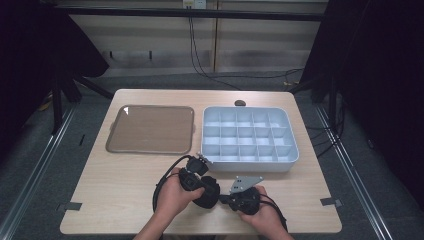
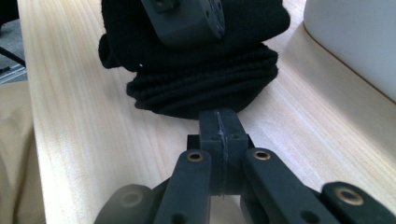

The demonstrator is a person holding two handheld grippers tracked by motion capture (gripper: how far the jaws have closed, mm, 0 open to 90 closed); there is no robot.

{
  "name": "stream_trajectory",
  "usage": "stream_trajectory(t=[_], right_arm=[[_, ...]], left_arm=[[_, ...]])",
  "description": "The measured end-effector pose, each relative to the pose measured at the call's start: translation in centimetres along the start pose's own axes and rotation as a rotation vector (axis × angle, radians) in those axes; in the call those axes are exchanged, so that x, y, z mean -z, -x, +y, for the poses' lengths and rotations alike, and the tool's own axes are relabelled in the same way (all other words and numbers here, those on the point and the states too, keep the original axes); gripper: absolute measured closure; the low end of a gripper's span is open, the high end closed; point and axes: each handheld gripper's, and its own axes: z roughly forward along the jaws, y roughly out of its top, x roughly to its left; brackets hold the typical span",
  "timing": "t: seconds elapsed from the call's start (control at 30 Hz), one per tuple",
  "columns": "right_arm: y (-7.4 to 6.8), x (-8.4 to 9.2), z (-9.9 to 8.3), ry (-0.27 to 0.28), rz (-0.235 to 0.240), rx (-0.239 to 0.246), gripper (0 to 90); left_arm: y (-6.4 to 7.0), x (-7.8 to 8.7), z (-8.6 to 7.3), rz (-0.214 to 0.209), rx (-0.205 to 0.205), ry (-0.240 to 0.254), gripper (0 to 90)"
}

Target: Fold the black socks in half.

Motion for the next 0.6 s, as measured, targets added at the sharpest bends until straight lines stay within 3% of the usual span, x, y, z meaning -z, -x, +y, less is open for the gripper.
stream_trajectory(t=[0.6], right_arm=[[0.38, -0.23, 0.35, -0.011, -0.003, 0.002, 90.0]], left_arm=[[-0.33, -0.90, -0.32, -0.006, 0.018, 0.028, 87.1]])
